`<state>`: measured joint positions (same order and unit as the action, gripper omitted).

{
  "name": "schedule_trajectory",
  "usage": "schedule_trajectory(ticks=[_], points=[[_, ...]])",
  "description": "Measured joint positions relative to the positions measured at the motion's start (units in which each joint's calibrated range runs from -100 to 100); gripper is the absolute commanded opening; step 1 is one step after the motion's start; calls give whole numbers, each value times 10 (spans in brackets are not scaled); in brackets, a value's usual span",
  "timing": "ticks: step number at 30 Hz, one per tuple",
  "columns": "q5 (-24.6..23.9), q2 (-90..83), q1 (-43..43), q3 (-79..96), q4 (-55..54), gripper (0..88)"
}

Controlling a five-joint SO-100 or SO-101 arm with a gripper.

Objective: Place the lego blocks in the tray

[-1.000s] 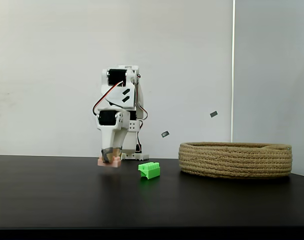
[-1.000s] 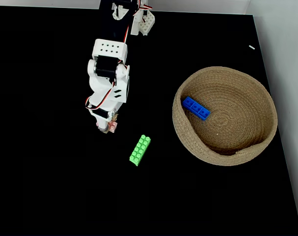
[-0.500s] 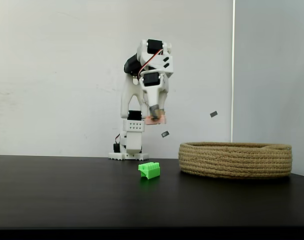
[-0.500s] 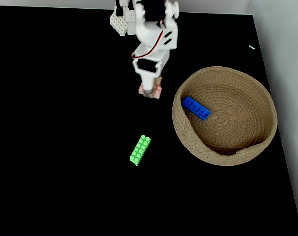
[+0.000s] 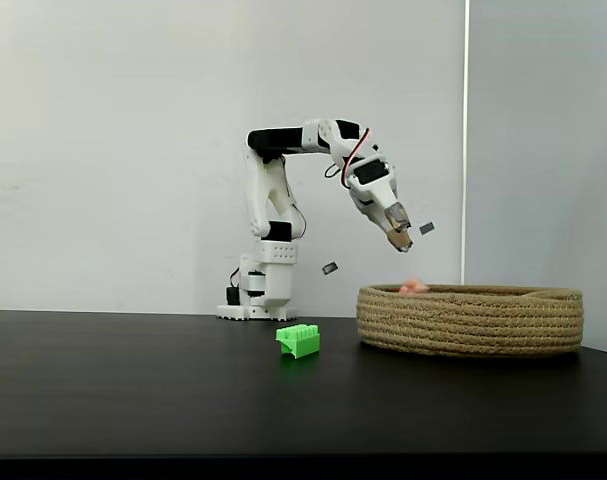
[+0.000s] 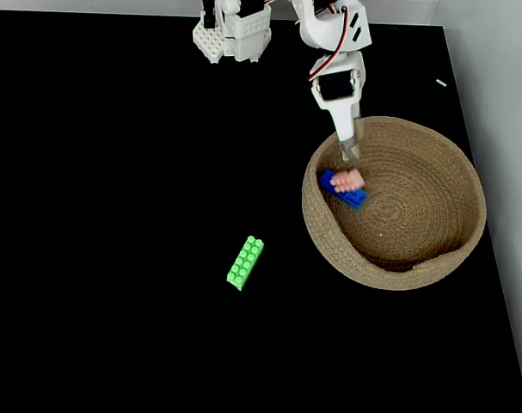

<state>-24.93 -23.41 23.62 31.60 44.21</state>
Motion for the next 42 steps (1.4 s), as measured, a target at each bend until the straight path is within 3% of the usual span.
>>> schedule_trajectory(ticks=[8,17,23,31,42], points=[[16,0,-23,8,2,283],[182,26,-161,-52,16,347],[257,114,-244,-145,86,348],[348,225,-317,-192,91,376],[362,363,-313,-260,87,387]])
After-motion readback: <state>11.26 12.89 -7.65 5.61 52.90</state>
